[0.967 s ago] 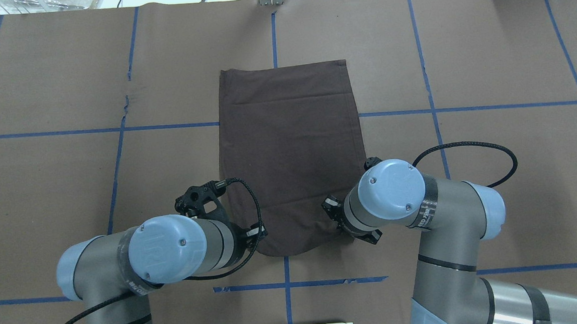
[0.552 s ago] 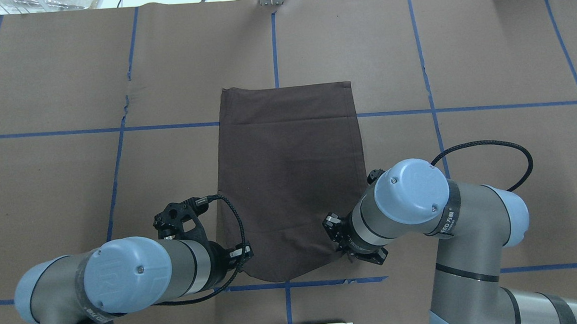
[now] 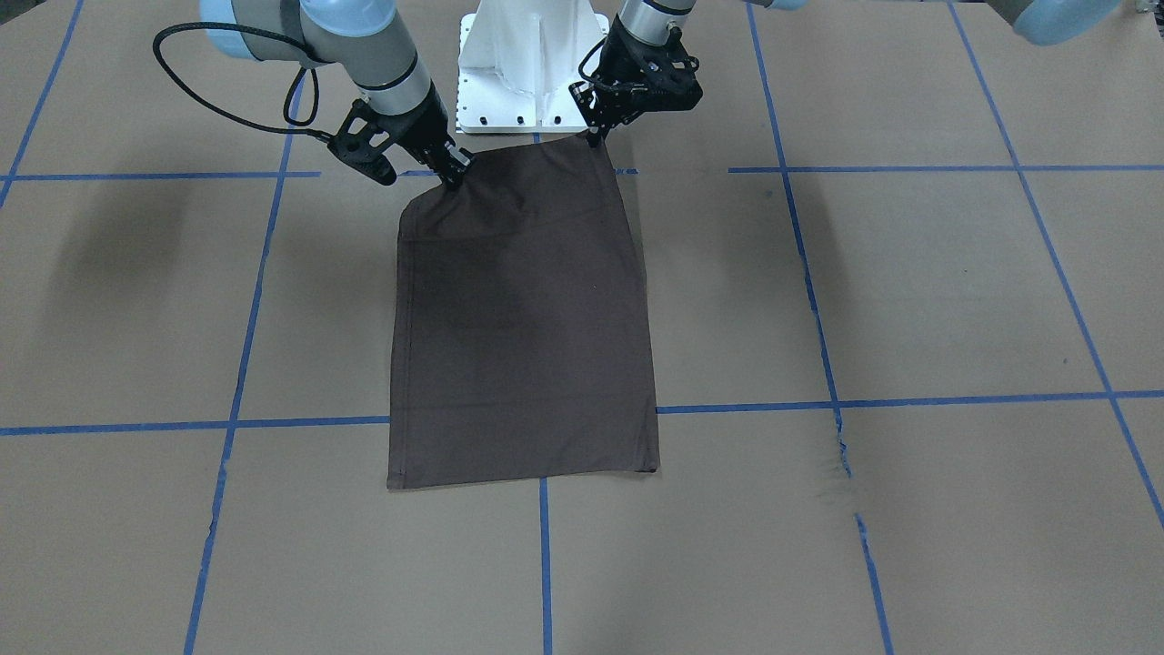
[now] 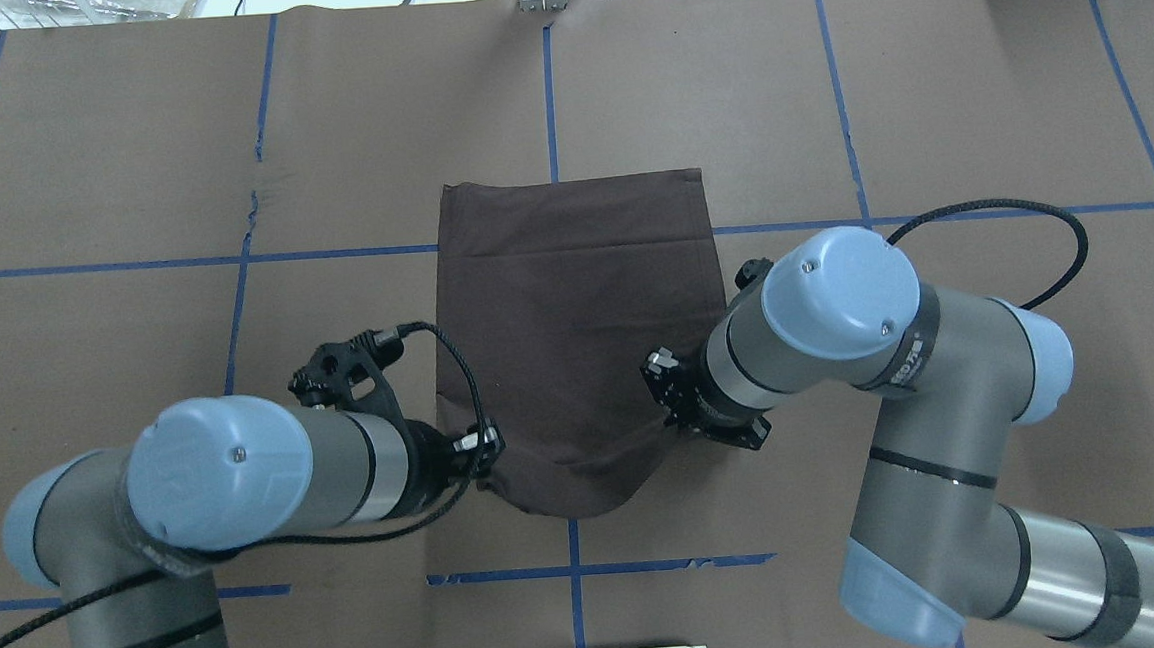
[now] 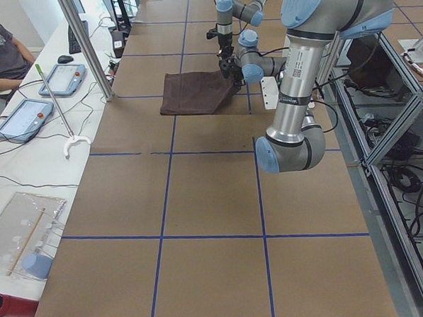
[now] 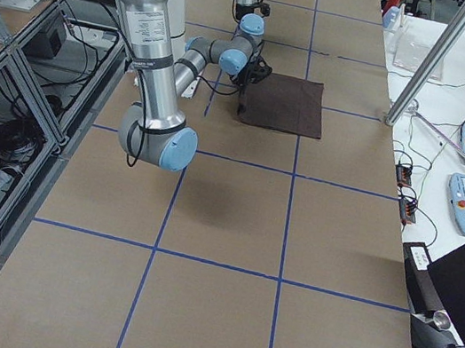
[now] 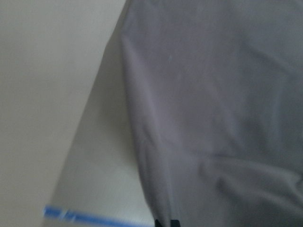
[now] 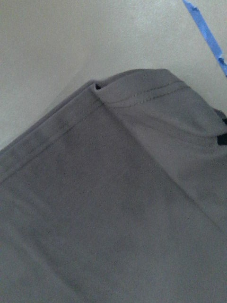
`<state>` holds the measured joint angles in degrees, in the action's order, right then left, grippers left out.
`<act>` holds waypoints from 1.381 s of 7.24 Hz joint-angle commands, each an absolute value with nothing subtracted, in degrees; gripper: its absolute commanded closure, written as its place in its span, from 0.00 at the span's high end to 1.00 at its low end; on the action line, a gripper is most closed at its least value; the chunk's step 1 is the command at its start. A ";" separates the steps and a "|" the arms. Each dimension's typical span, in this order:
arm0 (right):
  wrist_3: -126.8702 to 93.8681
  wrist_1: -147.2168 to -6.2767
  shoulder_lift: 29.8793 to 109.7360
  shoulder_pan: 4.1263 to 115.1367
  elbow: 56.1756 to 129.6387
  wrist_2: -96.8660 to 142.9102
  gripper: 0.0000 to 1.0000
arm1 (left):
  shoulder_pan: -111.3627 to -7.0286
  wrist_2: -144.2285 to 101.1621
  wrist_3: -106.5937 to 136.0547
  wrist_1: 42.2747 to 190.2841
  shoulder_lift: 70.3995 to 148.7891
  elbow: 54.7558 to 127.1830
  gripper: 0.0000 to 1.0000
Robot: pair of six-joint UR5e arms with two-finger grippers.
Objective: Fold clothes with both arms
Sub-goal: 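Lift the near edge with both grippers and fold it toward the far edge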
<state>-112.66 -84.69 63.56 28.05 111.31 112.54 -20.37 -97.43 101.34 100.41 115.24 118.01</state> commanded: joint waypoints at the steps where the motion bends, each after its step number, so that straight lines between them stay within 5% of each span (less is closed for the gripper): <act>1: -111.28 -84.64 57.51 35.30 102.97 116.70 0.00 | -29.40 -97.73 100.81 101.77 120.38 110.00 0.00; 4: -111.45 -74.21 51.70 40.51 85.48 118.03 0.00 | -34.53 -98.61 100.90 113.78 121.90 98.30 0.00; 8: -111.10 -73.57 44.94 42.44 76.08 118.12 0.00 | -37.76 -98.52 102.91 119.34 127.68 86.45 0.00; 9: -110.92 -68.52 40.13 44.63 65.41 118.04 0.02 | -42.06 -98.70 102.75 122.92 132.14 76.74 0.14; 10: -110.05 -64.29 35.82 47.87 56.17 118.12 0.98 | -45.93 -100.18 99.35 127.40 137.32 65.77 0.99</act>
